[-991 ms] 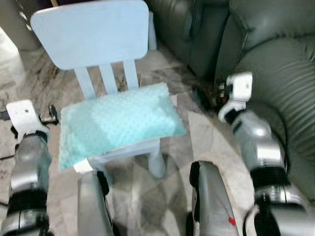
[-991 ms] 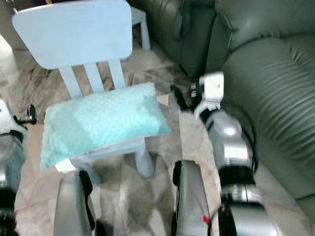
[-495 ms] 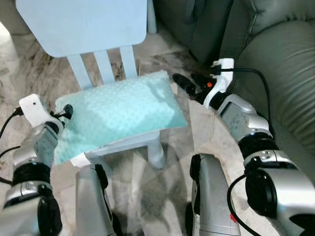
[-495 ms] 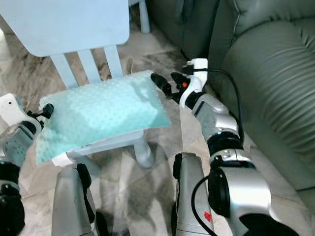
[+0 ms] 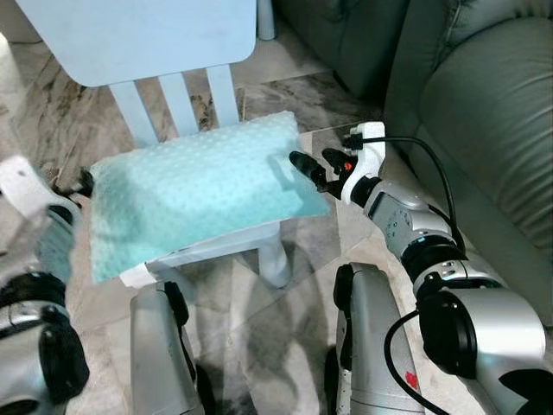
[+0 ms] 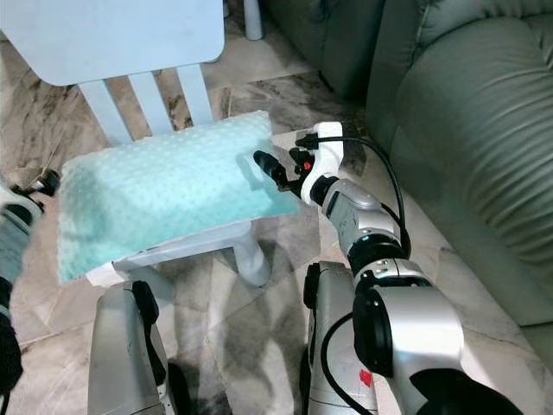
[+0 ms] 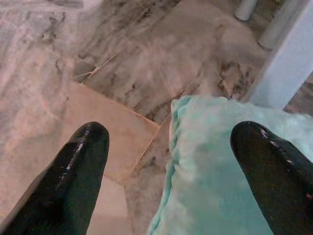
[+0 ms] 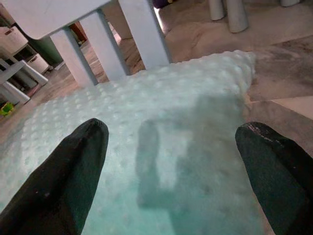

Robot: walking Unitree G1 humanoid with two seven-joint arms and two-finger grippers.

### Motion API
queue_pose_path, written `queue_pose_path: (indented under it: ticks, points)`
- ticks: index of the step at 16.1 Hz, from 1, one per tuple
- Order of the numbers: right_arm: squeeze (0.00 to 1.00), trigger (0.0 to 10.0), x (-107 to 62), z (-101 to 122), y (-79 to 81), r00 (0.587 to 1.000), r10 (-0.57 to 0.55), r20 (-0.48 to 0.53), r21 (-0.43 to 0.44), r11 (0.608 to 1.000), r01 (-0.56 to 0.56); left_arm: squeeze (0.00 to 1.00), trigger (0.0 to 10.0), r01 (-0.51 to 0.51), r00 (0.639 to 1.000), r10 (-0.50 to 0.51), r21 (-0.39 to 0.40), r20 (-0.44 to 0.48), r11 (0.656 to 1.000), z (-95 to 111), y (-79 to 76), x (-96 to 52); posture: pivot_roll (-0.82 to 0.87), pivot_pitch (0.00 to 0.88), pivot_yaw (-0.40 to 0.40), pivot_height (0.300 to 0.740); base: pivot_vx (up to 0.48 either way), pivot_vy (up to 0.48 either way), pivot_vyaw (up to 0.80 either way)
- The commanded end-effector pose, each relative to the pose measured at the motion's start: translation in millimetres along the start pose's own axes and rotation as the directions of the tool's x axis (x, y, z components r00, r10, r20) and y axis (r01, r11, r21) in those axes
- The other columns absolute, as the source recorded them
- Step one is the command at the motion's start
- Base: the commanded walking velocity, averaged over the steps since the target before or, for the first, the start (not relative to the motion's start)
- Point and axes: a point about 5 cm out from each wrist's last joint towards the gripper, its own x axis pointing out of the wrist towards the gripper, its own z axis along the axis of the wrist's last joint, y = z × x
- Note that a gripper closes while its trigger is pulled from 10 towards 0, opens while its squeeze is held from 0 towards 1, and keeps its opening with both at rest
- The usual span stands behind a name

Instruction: Move the pillow to the sofa

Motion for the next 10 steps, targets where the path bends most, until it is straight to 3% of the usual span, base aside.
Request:
queue_pose_path:
  ticks: [1, 3, 6, 10]
  points:
    - [0.00, 10.0, 2.8, -6.5, 5.7, 0.999, 0.043, -0.026, 0.035, 0.998, -0.043, 0.00, 10.0, -0.026, 0.995, 0.025, -0.005, -0.099, 1.000, -17.5, 11.2, -0.6, -0.01, 0.273, 0.029, 0.398, 0.000, 0.000, 0.00]
    - [0.00, 10.0, 5.4, -13.9, 13.7, 0.994, 0.107, -0.037, 0.103, 0.989, -0.103, 0.00, 10.0, 0.021, 0.984, -0.028, -0.039, -0.178, 0.999, -32.7, 5.5, -1.6, -0.01, 0.277, 0.027, 0.398, 0.000, 0.000, 0.00]
    - [0.00, 10.0, 11.5, -19.8, 26.8, 0.983, 0.171, -0.060, 0.091, 0.982, -0.165, 0.00, 10.0, 0.067, 0.970, -0.097, -0.135, -0.225, 0.988, -43.0, -7.4, -1.7, -0.01, 0.284, 0.022, 0.398, 0.000, 0.000, 0.00]
    - [0.00, 10.0, 17.1, -31.5, 44.9, 0.957, 0.277, -0.090, 0.160, 0.952, -0.261, 0.00, 10.0, 0.169, 0.962, -0.226, -0.313, -0.154, 0.934, -36.7, -30.2, 1.1, -0.01, 0.287, 0.021, 0.398, 0.000, 0.000, 0.00]
